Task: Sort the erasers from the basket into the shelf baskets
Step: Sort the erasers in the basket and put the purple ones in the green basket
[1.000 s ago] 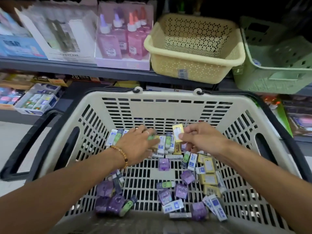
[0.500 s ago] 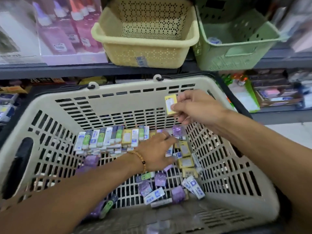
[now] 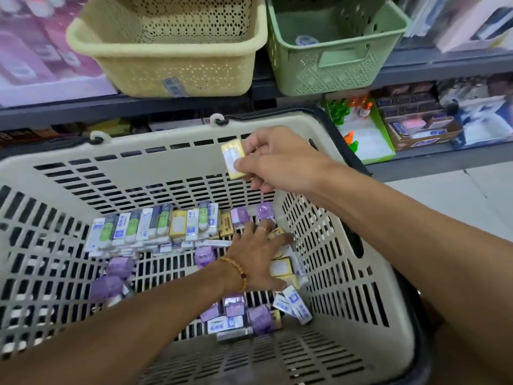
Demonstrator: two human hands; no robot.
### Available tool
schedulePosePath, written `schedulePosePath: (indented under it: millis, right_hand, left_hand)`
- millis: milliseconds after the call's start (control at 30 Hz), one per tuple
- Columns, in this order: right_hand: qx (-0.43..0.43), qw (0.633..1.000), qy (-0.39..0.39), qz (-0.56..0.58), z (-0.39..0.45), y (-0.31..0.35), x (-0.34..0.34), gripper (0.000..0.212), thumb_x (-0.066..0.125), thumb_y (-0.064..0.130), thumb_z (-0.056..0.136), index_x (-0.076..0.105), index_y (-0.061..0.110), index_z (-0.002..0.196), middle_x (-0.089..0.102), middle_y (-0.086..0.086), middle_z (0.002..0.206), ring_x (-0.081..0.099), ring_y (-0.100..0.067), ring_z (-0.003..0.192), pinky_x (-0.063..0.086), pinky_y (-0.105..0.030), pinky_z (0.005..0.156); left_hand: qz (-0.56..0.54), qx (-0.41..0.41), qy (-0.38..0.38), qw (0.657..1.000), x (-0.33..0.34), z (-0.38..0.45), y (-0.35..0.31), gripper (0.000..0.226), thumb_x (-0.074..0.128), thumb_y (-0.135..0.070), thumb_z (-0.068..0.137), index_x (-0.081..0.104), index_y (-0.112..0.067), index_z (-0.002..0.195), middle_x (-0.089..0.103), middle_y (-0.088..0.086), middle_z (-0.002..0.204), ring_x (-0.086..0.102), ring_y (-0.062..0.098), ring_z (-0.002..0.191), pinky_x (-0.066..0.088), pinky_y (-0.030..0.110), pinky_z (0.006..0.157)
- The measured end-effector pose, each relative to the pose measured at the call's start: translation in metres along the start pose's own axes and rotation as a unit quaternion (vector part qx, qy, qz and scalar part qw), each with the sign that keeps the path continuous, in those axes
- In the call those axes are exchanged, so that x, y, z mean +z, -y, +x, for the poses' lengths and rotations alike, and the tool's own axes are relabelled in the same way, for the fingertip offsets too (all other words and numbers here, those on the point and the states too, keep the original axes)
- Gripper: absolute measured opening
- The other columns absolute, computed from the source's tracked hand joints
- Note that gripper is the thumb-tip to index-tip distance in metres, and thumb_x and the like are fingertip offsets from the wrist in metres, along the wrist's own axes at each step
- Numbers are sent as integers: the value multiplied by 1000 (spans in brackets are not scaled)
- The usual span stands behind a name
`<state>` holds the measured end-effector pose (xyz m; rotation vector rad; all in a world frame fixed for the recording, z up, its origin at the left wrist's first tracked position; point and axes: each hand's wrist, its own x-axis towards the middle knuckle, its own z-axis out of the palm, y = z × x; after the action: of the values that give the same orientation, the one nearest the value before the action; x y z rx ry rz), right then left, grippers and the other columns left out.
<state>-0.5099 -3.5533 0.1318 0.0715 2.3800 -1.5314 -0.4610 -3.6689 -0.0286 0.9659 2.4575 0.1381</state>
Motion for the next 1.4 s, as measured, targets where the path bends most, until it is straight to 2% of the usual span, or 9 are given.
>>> schedulePosePath:
  millis: [100, 367, 567, 700, 1000, 1167, 1267, 1333, 1400]
  right_hand:
    - [-7, 1000, 1, -5, 2, 1, 3, 11, 66, 16, 89, 56, 17, 85, 64, -4, 74, 62, -5, 55, 55, -26, 58]
    - [-12, 999, 7, -29, 1, -3, 3, 8, 66, 17, 91, 58, 17, 89, 66, -3, 73, 64, -10, 63, 57, -35, 72]
    - [-33, 999, 9, -19, 9, 1, 3, 6, 62, 13, 94, 56, 12, 93, 60, -2, 72, 62, -4, 55, 55, -25, 59]
    - [-25, 999, 22, -42, 18, 2, -2, 7, 60, 12, 95, 54, 12, 96, 60, -4, 75, 63, -9, 60, 55, -29, 62]
    - [11, 997, 70, -35, 18, -7, 2, 8, 63, 16, 93, 56, 15, 89, 64, -3, 79, 64, -6, 59, 53, -24, 58]
    - [28, 998, 39, -32, 24, -9, -3, 9, 62, 16, 94, 55, 14, 89, 64, -8, 84, 64, -7, 58, 55, -26, 60]
    - [27, 999, 29, -29, 26, -9, -2, 11, 63, 16, 93, 53, 14, 88, 62, -7, 80, 63, -7, 56, 55, -25, 59]
    - [31, 998, 33, -38, 26, -10, 0, 12, 65, 16, 92, 56, 14, 84, 65, -5, 76, 63, -6, 58, 54, -23, 58]
    - [38, 997, 47, -41, 26, -11, 5, 12, 66, 16, 91, 61, 12, 81, 67, -3, 71, 63, -5, 57, 53, -21, 56]
  left_hand:
    - [23, 41, 45, 998, -3, 0, -3, 109, 75, -60, 62, 9, -44, 147, -1, -10, 158, 14, 37, 137, 30, 64, 102]
    - [112, 113, 18, 987, 4, -5, -9, 112, 73, -69, 58, 8, -44, 146, 8, -2, 155, 23, 33, 124, 35, 55, 95]
    - [93, 85, 2, 992, 2, 0, -4, 94, 69, -66, 68, 17, -45, 144, 22, 5, 146, 28, 33, 120, 40, 52, 93]
    - [74, 71, -16, 995, -8, 12, 2, 81, 65, -59, 73, 24, -43, 141, 27, 8, 138, 34, 33, 112, 45, 45, 79]
    - [-120, 14, -89, 989, -15, 26, 6, 43, 69, -35, 70, 47, -42, 107, 41, 0, 112, 43, 27, 98, 39, 32, 72]
    - [-359, -3, -105, 928, -30, 16, 3, 46, 79, -8, 64, 55, -35, 93, 48, -5, 100, 50, 12, 91, 36, 19, 66]
    - [-480, -19, -92, 872, -45, -5, 1, 46, 80, 1, 64, 57, -32, 87, 56, -11, 94, 53, -5, 64, 40, 9, 57]
    - [-545, -61, -84, 832, -53, -28, 6, 43, 77, 7, 66, 60, -26, 89, 58, 0, 98, 52, 3, 49, 46, 20, 52]
    - [-607, -112, -78, 783, -59, -57, 17, 42, 75, 11, 68, 61, -21, 91, 60, 4, 93, 58, 16, 51, 53, 29, 58]
